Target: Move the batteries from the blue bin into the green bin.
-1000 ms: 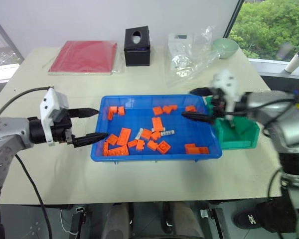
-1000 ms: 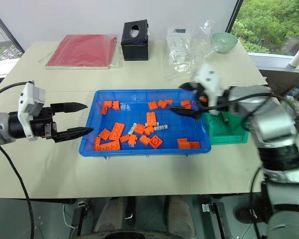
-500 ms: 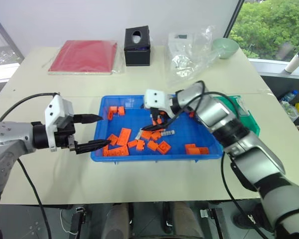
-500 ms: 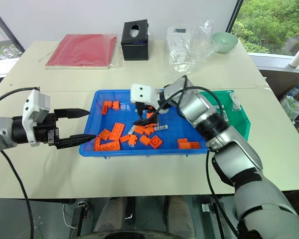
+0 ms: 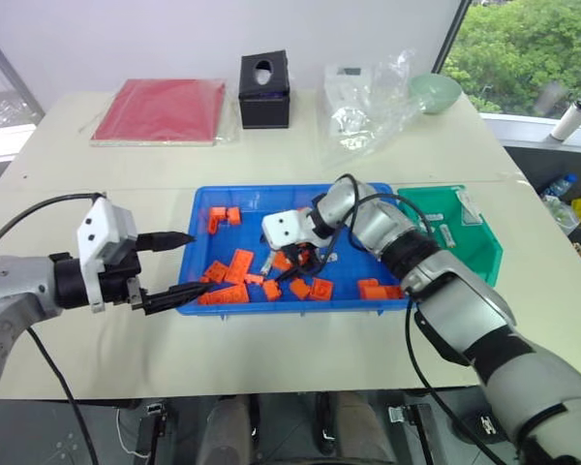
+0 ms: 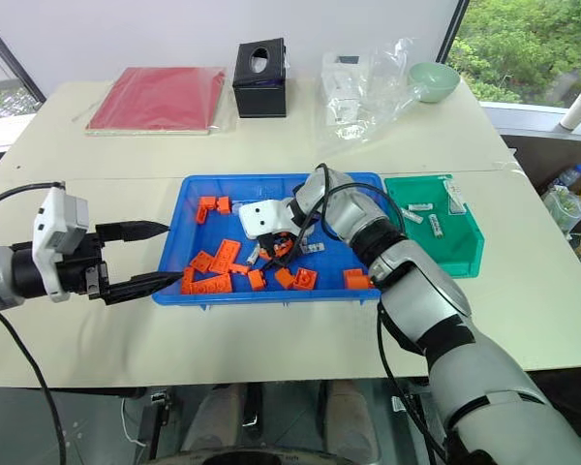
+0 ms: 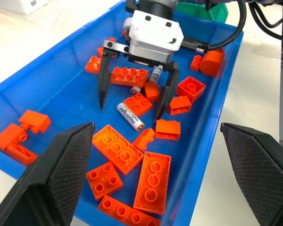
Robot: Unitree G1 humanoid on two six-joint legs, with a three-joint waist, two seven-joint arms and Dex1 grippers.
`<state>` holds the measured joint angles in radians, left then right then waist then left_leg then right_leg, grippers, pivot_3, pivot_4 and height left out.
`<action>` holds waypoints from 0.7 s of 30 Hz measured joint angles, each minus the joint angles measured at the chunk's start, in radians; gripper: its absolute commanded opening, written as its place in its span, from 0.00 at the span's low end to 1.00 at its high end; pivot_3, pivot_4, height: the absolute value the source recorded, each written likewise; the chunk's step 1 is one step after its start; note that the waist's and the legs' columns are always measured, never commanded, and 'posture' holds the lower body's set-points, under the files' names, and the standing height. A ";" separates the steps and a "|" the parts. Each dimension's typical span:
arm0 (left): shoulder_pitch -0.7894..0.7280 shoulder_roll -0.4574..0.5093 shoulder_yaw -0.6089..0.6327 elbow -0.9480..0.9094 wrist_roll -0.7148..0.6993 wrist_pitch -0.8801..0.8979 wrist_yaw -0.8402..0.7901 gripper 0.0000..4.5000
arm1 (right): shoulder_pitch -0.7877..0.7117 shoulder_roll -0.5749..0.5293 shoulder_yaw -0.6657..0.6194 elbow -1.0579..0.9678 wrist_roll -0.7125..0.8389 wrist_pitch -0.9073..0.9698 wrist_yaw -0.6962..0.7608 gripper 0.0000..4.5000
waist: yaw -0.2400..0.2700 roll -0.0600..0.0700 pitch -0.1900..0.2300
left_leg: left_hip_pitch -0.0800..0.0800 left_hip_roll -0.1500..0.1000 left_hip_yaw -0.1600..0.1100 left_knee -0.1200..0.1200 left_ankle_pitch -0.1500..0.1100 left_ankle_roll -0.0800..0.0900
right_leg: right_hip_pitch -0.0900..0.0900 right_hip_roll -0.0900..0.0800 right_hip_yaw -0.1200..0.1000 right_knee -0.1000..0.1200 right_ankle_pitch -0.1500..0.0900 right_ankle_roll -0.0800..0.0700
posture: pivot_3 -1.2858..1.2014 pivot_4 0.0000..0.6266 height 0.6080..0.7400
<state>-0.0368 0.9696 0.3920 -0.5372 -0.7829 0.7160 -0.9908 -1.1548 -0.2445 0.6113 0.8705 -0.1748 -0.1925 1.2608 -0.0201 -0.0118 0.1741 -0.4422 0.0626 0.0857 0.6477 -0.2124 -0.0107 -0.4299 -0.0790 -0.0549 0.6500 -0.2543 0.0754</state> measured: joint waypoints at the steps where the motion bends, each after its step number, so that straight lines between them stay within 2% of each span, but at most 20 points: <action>1: 0.004 0.000 0.007 -0.005 -0.004 0.001 0.003 1.00 | -0.007 0.007 -0.002 0.017 -0.004 -0.013 -0.003 0.99 | 0.000 0.000 0.000 | 0.000 0.000 0.000 0.000 0.000 0.000 | 0.000 0.000 0.000 0.000 0.000 0.000 | 0.52 0.24 0.97; 5: 0.004 0.000 0.021 -0.012 -0.014 0.001 0.013 1.00 | -0.029 0.034 -0.014 0.077 -0.026 -0.056 -0.001 0.99 | 0.001 0.000 0.000 | 0.000 0.000 0.000 0.000 0.000 0.000 | 0.000 0.000 0.000 0.000 0.000 0.000 | 0.52 0.24 0.97; 6: 0.004 0.000 0.021 -0.014 -0.014 0.001 0.015 1.00 | -0.033 0.039 -0.019 0.089 -0.030 -0.064 0.005 0.88 | 0.001 0.000 0.000 | 0.000 0.000 0.000 0.000 0.000 0.000 | 0.000 0.000 0.000 0.000 0.000 0.000 | 0.52 0.24 0.97; 7: 0.004 0.000 0.021 -0.014 -0.014 0.001 0.017 1.00 | -0.034 0.042 -0.021 0.098 -0.034 -0.068 0.012 0.82 | 0.001 0.000 0.000 | 0.000 0.000 0.000 0.000 0.000 0.000 | 0.000 0.000 0.000 0.000 0.000 0.000 | 0.52 0.24 0.97; 10: 0.000 0.000 0.020 -0.014 -0.014 0.001 0.022 1.00 | -0.034 0.052 -0.026 0.116 -0.041 -0.076 0.038 0.54 | 0.000 0.000 0.000 | 0.000 0.000 0.000 0.000 0.000 0.000 | 0.001 0.000 0.000 0.000 0.000 0.000 | 0.52 0.24 0.97; 11: -0.002 0.000 0.019 -0.014 -0.014 0.001 0.024 1.00 | -0.034 0.054 -0.028 0.119 -0.044 -0.077 0.043 0.40 | 0.000 0.000 0.000 | 0.000 0.000 0.000 0.000 0.000 0.000 | 0.001 0.000 0.000 0.000 0.000 0.000 | 0.52 0.24 0.97; 14: -0.007 0.000 0.015 -0.014 -0.015 0.001 0.028 1.00 | -0.032 0.055 -0.034 0.124 -0.049 -0.072 0.056 0.07 | 0.001 0.000 0.000 | 0.000 0.000 0.000 0.000 0.000 0.000 | 0.001 0.000 0.000 0.000 0.000 0.000 | 0.52 0.24 0.97; 15: -0.009 0.000 0.013 -0.014 -0.015 0.001 0.028 1.00 | -0.029 0.055 -0.043 0.121 -0.048 -0.065 0.062 0.01 | 0.001 0.000 0.000 | 0.000 0.000 0.000 0.000 0.000 0.000 | 0.001 0.000 0.000 0.000 0.000 0.000 | 0.52 0.24 0.97; 21: -0.043 0.000 -0.027 -0.008 -0.015 0.001 0.021 1.00 | 0.033 0.046 -0.117 0.016 -0.021 0.058 0.062 0.00 | 0.002 0.000 0.000 | 0.000 0.000 0.000 0.000 0.000 0.000 | 0.001 0.000 0.000 0.000 0.000 0.000 | 0.52 0.24 0.97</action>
<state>-0.0802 0.9695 0.3651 -0.5451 -0.7976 0.7168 -0.9695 -1.1221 -0.1987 0.4943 0.8864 -0.1960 -0.1343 1.3229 -0.0179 -0.0118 0.1741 -0.4420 0.0625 0.0854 0.6477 -0.2122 -0.0112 -0.4293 -0.0792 -0.0550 0.6501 -0.2542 0.0752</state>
